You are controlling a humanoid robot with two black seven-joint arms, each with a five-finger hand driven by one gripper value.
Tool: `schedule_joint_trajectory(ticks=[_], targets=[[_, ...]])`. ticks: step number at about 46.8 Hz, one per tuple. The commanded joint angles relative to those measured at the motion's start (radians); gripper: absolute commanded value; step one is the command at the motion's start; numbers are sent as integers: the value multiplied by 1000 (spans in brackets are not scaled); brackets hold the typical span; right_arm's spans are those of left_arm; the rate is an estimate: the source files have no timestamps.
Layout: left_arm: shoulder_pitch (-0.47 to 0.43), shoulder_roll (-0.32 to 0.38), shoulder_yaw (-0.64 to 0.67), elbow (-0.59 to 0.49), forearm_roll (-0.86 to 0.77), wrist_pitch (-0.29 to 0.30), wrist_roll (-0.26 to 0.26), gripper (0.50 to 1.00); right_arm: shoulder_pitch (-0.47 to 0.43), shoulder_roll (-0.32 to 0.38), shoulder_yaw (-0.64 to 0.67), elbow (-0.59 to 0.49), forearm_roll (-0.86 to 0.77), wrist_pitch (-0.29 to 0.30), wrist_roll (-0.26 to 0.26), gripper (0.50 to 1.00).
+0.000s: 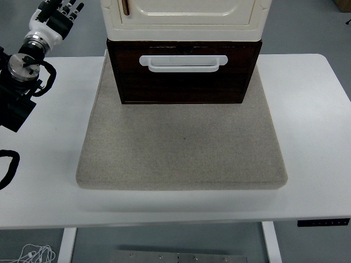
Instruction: Open the drawer under the combination cabinet
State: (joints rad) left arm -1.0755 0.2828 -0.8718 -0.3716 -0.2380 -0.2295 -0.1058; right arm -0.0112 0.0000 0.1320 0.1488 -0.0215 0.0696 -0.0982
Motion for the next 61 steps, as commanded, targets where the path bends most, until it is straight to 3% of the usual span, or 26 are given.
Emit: schedule_joint_trajectory(ticks=[1, 17, 23, 31, 40, 52, 61], targets=[[-23, 12, -1, -7, -3, 4, 0, 1000, 0, 0, 0, 0, 0, 1, 0, 928], [-239, 128, 10, -29, 0, 42, 6, 1000, 0, 0, 0, 0, 0, 1, 0, 928], [-351, 171, 103, -66, 0, 52, 8, 1000, 0, 0, 0, 0, 0, -1, 0, 926], [-512, 177, 241, -81, 0, 52, 6, 1000, 0, 0, 0, 0, 0, -1, 0, 926], [-601, 197, 298, -205, 11, 52, 1, 1000, 0, 0, 0, 0, 0, 1, 0, 928], [-633, 200, 341, -411, 207, 38, 3, 1000, 0, 0, 1, 0, 0, -1, 0, 926], [-641, 229, 513, -616, 293, 35, 3, 1000, 0, 0, 0, 0, 0, -1, 0, 928]])
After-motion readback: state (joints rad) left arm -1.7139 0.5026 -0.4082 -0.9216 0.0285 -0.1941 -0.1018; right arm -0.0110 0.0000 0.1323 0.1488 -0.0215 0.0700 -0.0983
